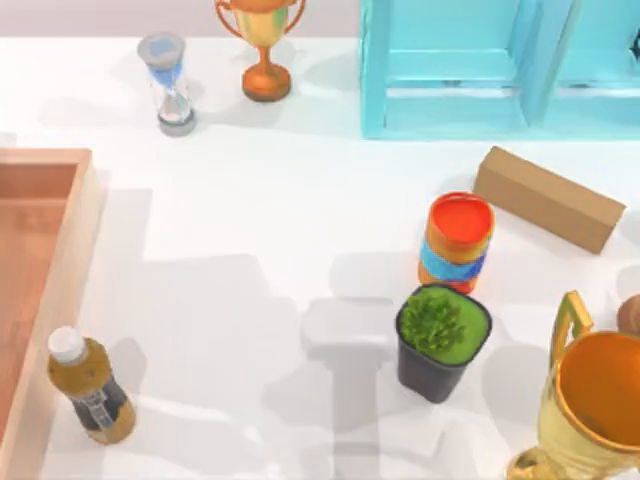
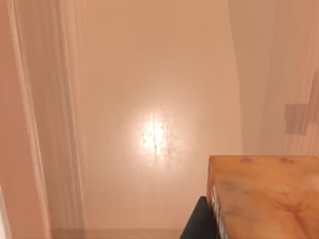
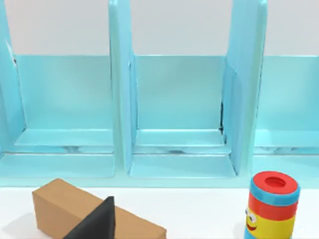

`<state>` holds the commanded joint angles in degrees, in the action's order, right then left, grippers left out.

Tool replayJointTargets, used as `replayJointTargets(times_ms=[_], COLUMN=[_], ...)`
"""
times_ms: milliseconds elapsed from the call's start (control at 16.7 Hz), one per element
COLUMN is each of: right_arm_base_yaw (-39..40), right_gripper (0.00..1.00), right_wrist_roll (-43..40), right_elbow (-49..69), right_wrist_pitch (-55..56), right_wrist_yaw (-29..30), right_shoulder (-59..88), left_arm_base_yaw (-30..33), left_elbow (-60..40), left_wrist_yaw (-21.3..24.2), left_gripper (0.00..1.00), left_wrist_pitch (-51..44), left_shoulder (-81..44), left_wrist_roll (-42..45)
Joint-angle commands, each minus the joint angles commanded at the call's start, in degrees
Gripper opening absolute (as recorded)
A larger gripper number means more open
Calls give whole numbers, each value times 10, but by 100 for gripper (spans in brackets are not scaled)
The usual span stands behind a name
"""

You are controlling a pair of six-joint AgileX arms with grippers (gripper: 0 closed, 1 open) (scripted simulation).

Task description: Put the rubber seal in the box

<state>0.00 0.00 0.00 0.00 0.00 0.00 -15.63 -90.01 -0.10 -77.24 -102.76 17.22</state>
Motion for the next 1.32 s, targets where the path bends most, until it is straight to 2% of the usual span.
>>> replayJointTargets(times_ms=[180,480,780,1320], right_arm_base_yaw=[0,0,0,0], right_gripper=[100,100,100,100], right_wrist_roll=[0,0,0,0], right_elbow=[0,0,0,0], right_wrist_pitch=[0,0,0,0], right_wrist_yaw=[0,0,0,0], right_shoulder=[0,0,0,0], left_arm_base_yaw=[-1,-3,-4,-4], left_elbow=[24,116,131,131], left_wrist_yaw=[0,1,1,1], left_gripper=[0,0,0,68], left_wrist_pitch=[24,130,145,145], left_shoulder=[-1,-9,-13,-13], left_wrist_roll=[0,1,2,2])
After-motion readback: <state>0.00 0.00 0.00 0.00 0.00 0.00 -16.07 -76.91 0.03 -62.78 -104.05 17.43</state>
